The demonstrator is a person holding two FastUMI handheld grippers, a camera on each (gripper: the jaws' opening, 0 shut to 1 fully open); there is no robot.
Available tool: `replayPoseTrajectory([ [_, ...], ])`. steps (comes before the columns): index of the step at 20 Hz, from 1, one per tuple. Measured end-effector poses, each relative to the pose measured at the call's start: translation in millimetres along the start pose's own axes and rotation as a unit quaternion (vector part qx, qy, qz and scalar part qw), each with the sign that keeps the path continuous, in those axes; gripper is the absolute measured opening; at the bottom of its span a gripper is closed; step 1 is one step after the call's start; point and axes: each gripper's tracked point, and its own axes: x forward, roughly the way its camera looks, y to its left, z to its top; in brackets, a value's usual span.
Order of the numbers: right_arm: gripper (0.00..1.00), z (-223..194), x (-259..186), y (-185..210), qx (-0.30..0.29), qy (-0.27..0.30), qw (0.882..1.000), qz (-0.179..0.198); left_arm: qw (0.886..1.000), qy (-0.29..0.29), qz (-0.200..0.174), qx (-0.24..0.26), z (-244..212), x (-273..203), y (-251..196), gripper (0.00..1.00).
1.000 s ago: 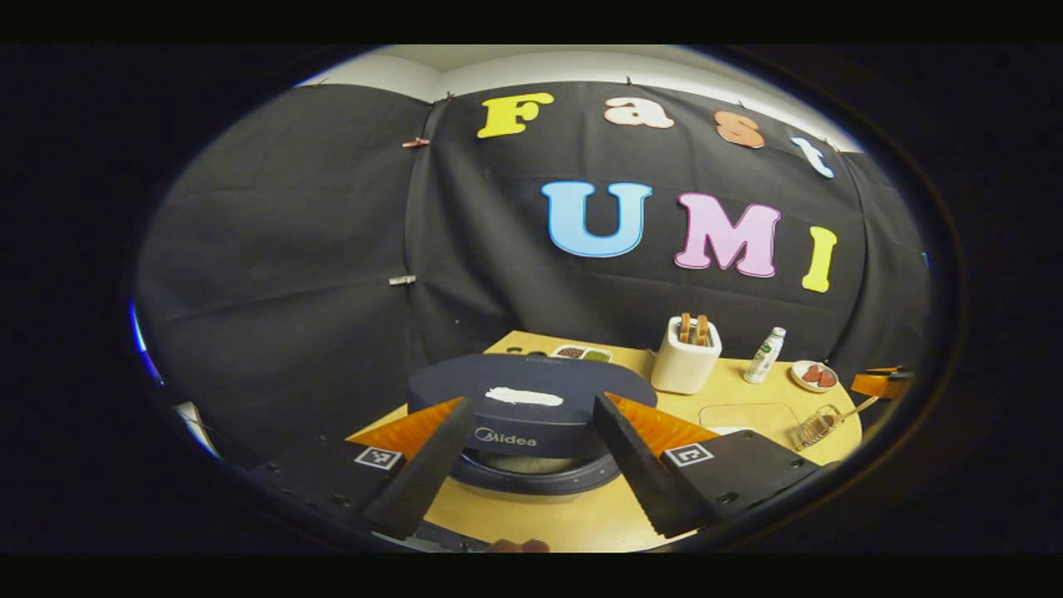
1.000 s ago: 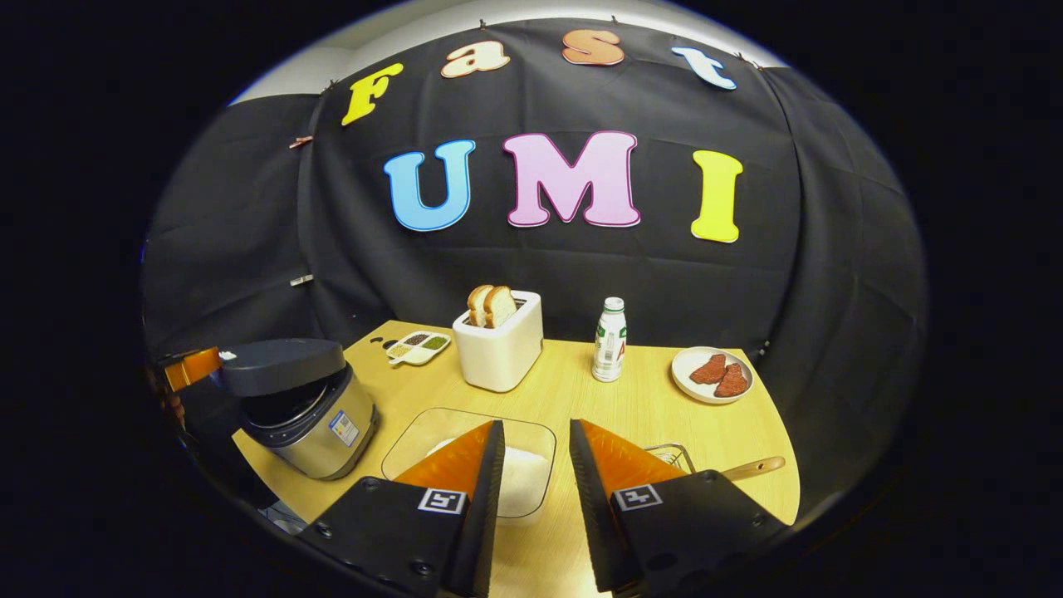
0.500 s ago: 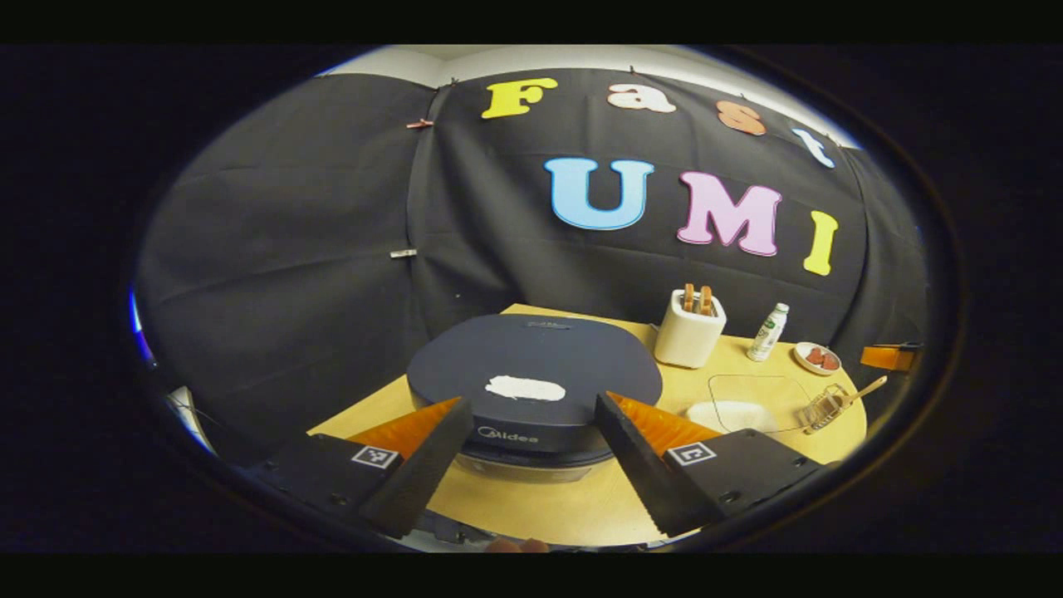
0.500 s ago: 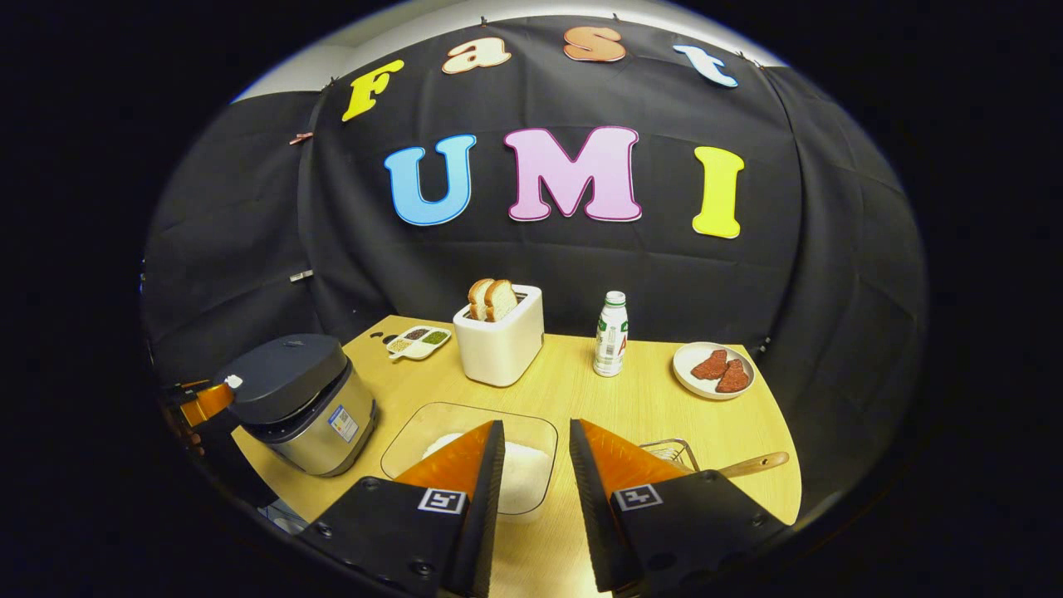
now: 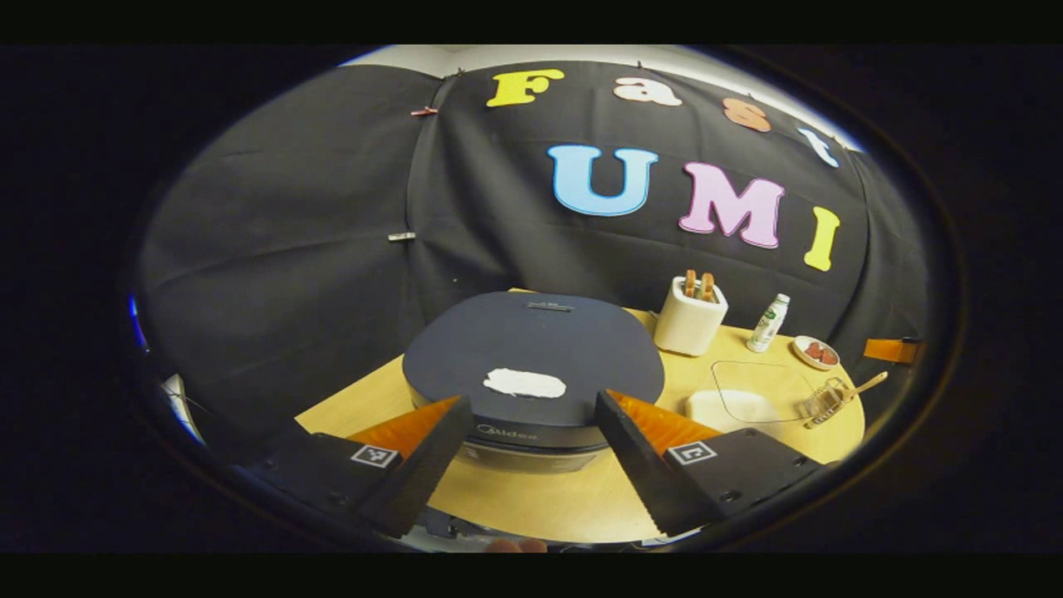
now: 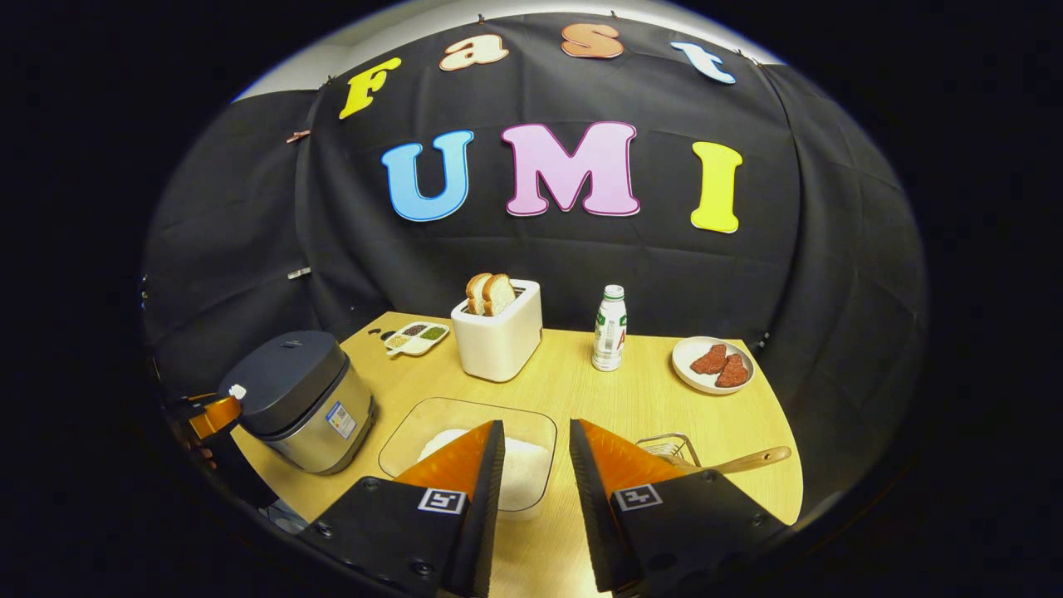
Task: Close the left gripper, press the button to open the rice cooker; take a wooden spoon from the chopstick holder with the right hand, scoop a spoonful of rice and pour it into the rice cooker, then put the wooden spoon back into the chopstick holder.
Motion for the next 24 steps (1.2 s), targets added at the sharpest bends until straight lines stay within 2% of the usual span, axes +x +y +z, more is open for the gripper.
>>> replayPoseTrajectory([
  [6,0.5,-4.5,-0.1,6.3,-0.007,0.004,1.0,0.004,1.0,-0.007,-0.001,-0.004,-2.4,0.5,0.8,1.0],
  [9,0.5,-4.5,0.9,10.9,-0.001,0.003,1.0,0.007,1.0,0.017,-0.002,-0.003,-11.6,3.4,2.0,1.0],
  [20,0.5,-1.4,-1.9,8.6,0.003,-0.002,1.0,0.006,1.0,-0.005,0.001,0.0,-5.6,3.0,2.9,1.0],
  [24,0.5,0.6,-3.7,5.9,0.004,-0.005,1.0,0.004,0.999,-0.022,0.016,0.029,6.1,2.8,0.6,1.0],
])
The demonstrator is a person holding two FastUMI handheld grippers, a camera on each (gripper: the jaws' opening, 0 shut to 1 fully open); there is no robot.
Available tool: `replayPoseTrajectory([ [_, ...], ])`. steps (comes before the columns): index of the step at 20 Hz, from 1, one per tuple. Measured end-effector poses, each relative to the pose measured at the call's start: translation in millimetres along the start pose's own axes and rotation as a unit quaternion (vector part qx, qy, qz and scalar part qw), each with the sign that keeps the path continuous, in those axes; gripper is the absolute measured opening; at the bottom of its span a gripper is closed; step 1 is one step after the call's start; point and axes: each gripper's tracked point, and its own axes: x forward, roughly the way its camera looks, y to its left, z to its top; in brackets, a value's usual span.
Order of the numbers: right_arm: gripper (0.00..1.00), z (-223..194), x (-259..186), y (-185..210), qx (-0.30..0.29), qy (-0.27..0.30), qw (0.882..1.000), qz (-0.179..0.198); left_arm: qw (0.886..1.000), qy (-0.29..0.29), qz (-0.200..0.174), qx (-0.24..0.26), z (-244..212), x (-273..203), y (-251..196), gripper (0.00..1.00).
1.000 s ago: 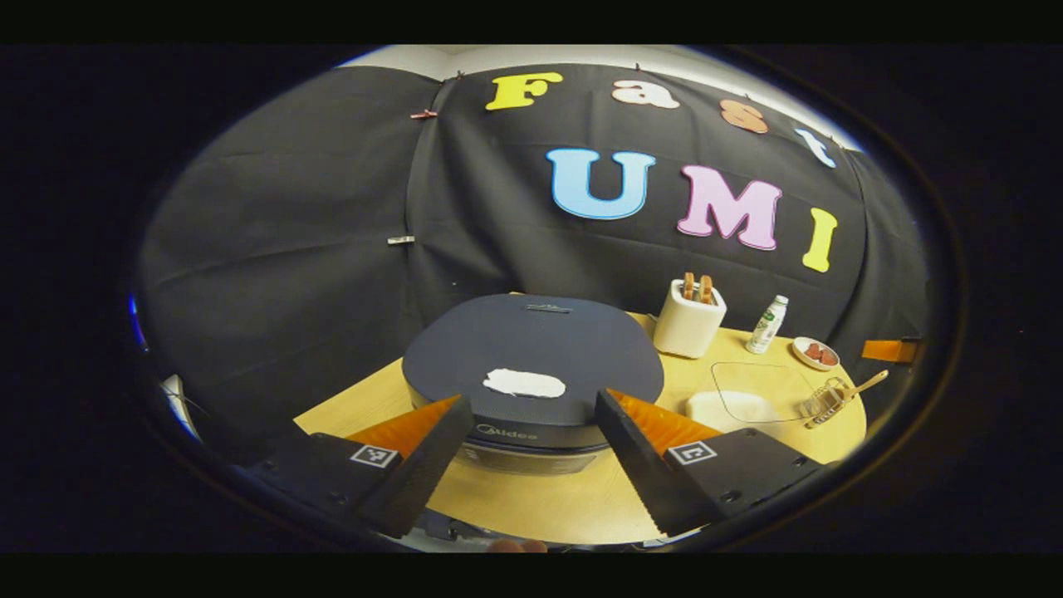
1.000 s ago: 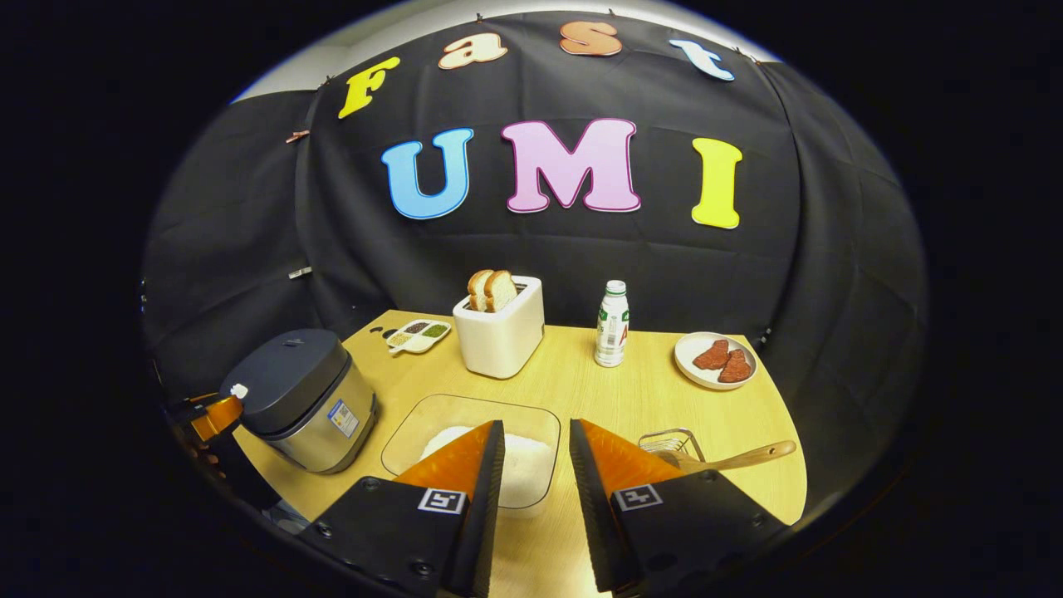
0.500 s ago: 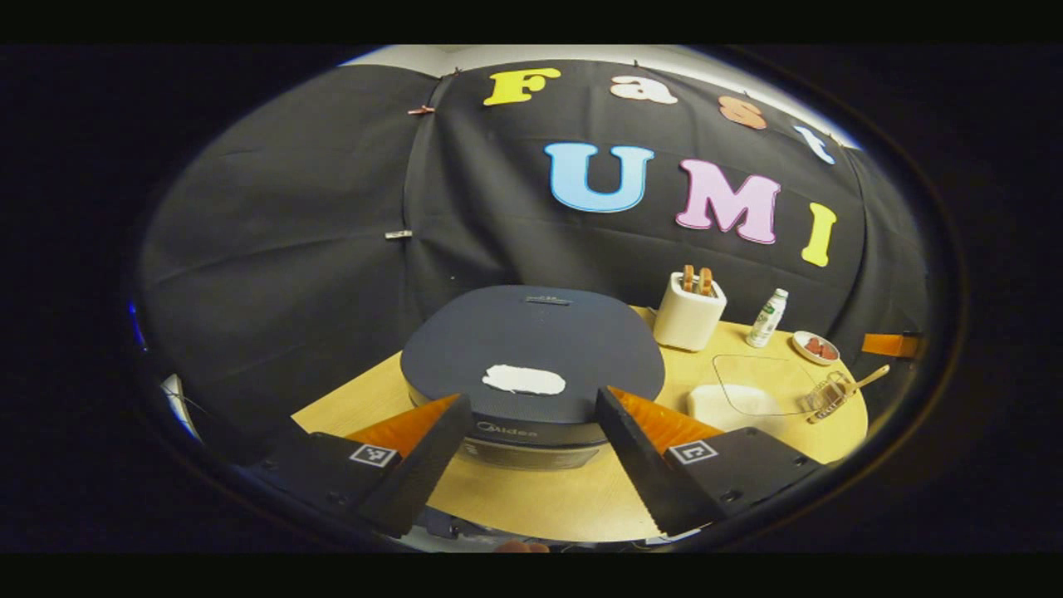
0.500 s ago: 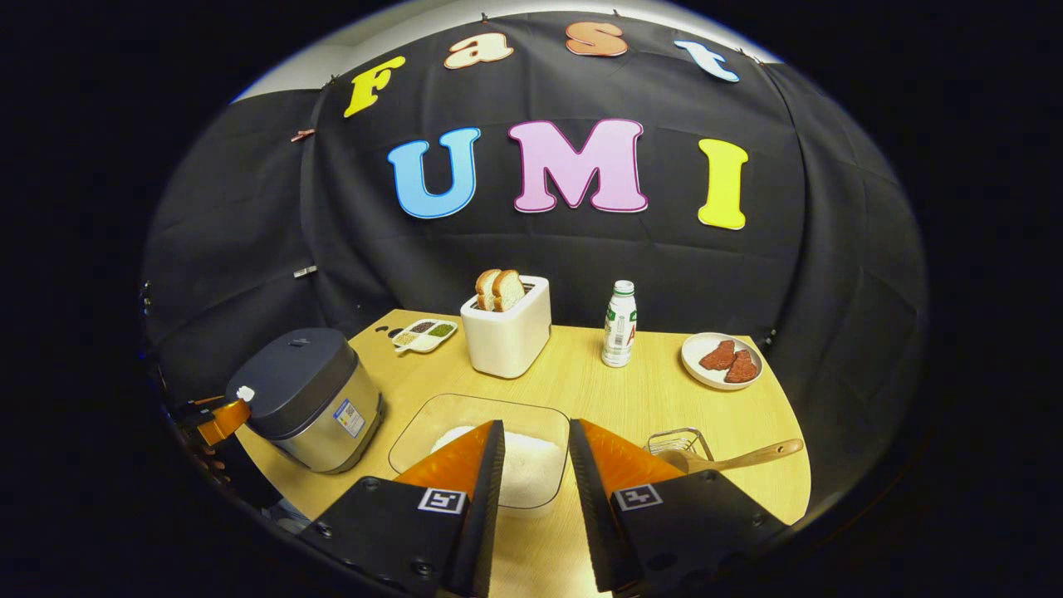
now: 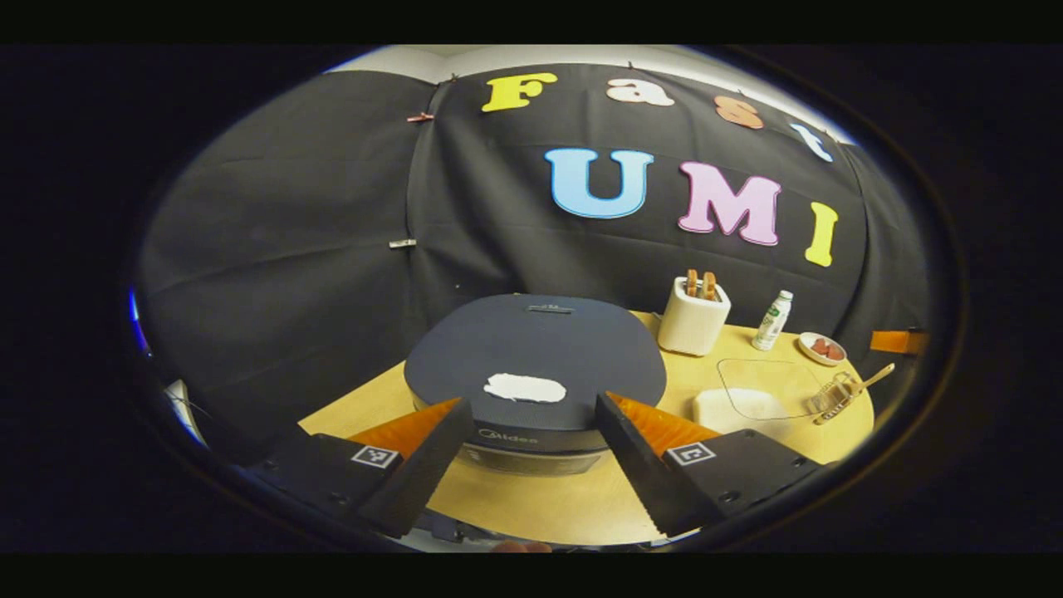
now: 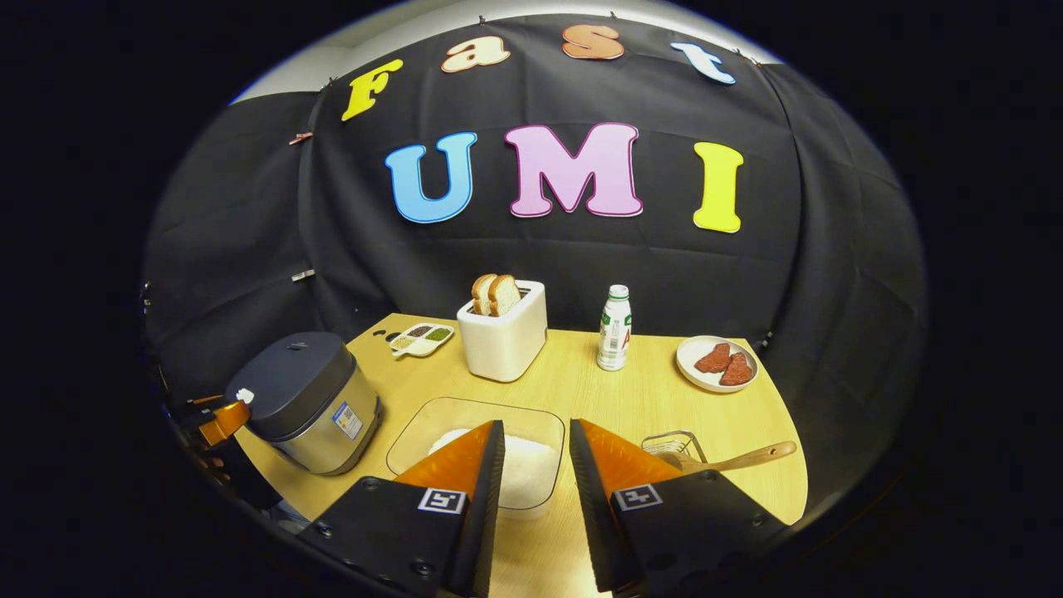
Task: Close the left gripper, press the button to open the rice cooker; take a wooden spoon from the chopstick holder with the right hand, scoop a spoonful of rice and pour it into the rice cooker, then put the wooden spoon back into the chopstick holder.
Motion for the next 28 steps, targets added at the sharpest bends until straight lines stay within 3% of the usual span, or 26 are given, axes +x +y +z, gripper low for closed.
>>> replayPoseTrajectory([
  [5,0.5,3.1,-1.6,-2.1,0.0,-0.003,1.0,-0.001,0.999,-0.04,-0.001,0.037,33.1,-0.3,-20.7,0.98],
  [10,0.51,10.4,-6.4,-7.2,0.0,-0.013,1.0,-0.005,0.994,-0.107,-0.005,0.038,77.3,-12.8,-54.5,0.97],
  [17,0.55,22.7,-13.9,-6.2,-0.006,-0.032,0.999,0.0,0.99,-0.139,-0.012,0.035,98.7,-26.7,-90.8,0.96],
  [18,0.63,24.2,-15.1,-4.5,-0.007,-0.035,0.999,0.0,0.988,-0.147,-0.006,0.036,102.1,-30.1,-91.1,0.96],
  [19,0.65,26.1,-16.9,-4.1,-0.008,-0.039,0.999,-0.001,0.988,-0.152,-0.004,0.034,105.8,-32.9,-90.5,0.99],
  [21,0.68,27.3,-18.8,-2.0,-0.011,-0.043,0.999,0.0,0.987,-0.159,-0.011,0.03,108.8,-36.3,-100.2,0.96],
  [24,0.81,27.3,-19.6,1.4,-0.015,-0.045,0.999,0.001,0.986,-0.163,-0.019,0.032,111.5,-39.5,-107.8,0.97],
  [28,0.85,30.0,-23.1,0.8,-0.012,-0.052,0.999,0.0,0.985,-0.168,-0.023,0.039,113.6,-43.7,-112.6,0.97],
])
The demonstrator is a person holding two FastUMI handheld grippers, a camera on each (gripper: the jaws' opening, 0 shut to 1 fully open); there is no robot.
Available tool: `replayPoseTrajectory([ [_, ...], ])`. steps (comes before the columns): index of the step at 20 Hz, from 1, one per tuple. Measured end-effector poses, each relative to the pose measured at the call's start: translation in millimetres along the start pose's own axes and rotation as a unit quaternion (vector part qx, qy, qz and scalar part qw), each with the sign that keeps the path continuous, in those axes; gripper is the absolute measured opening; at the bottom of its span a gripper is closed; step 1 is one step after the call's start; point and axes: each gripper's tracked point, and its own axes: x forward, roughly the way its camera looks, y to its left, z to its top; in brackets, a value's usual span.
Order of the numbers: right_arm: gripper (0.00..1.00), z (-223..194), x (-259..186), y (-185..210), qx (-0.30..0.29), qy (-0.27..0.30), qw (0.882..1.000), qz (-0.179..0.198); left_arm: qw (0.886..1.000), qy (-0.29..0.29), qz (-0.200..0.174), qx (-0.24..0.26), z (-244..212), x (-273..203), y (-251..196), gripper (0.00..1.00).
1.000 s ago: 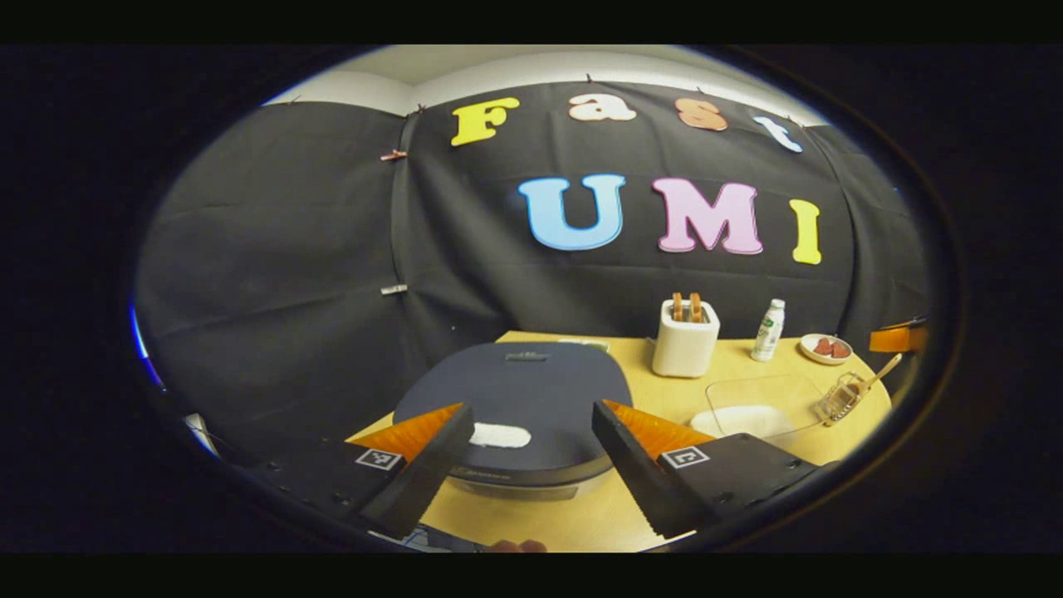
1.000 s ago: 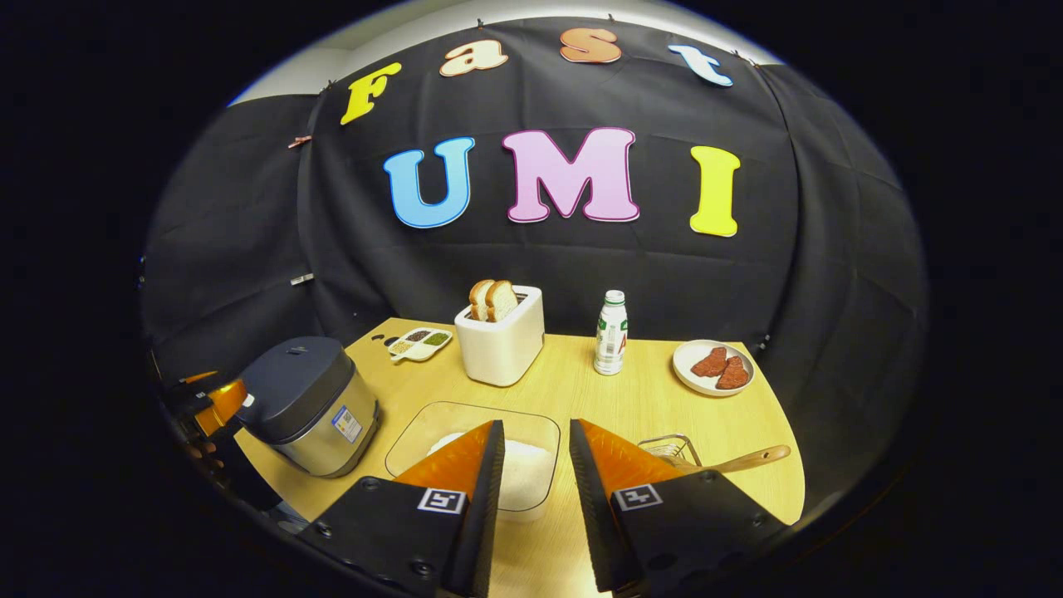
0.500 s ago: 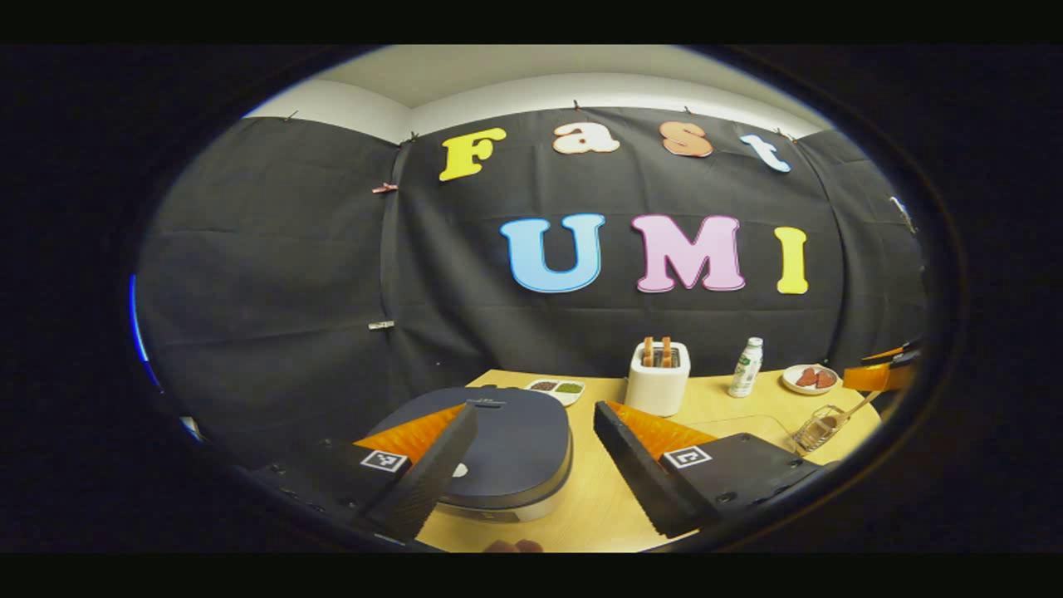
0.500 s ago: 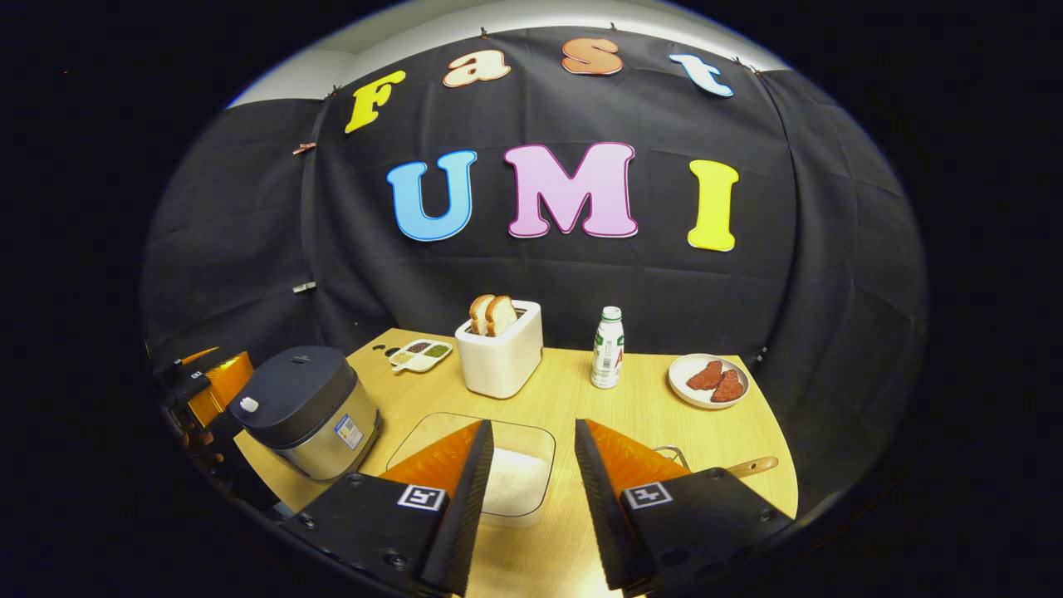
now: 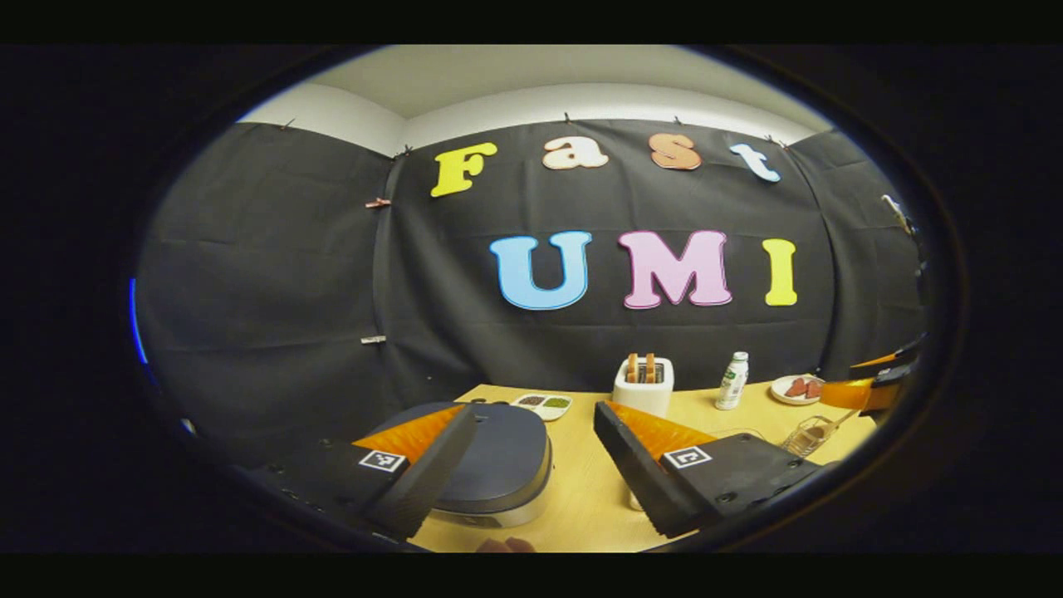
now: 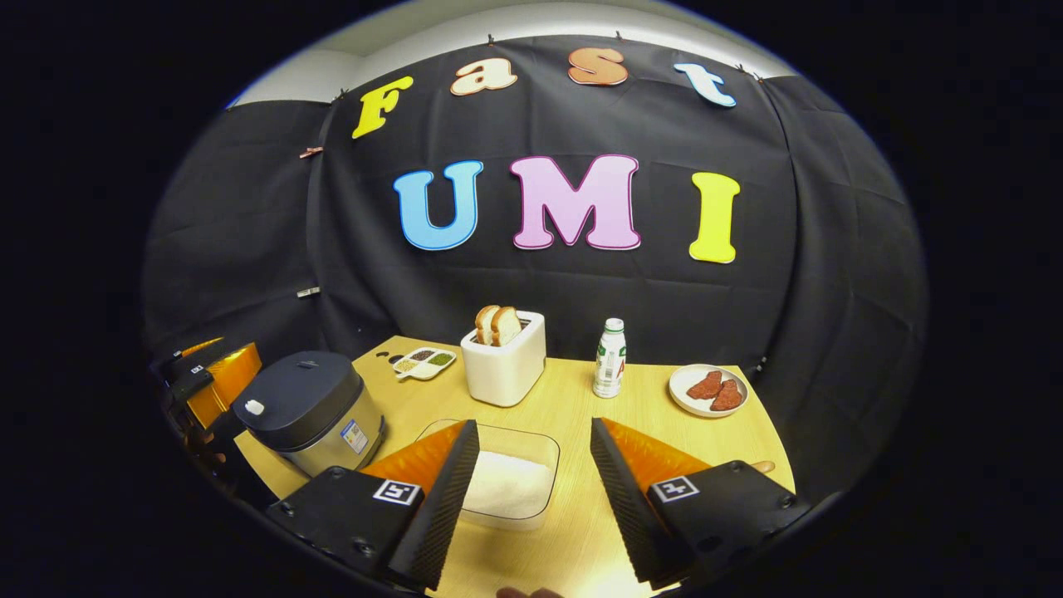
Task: Close the left gripper, press the button to open the rice cooker; take a wooden spoon from the chopstick holder with the right hand, scoop a spoonful of rice and pour it into the rice cooker, then put the wooden spoon back into the chopstick holder.
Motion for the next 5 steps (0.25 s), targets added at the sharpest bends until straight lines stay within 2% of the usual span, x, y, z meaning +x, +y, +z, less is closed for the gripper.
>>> replayPoseTrajectory([
  [5,0.9,0.8,-3.2,0.5,-0.001,-0.003,1.0,-0.001,1.0,0.003,-0.001,-0.003,-0.4,-3.7,-0.6,0.97],
])
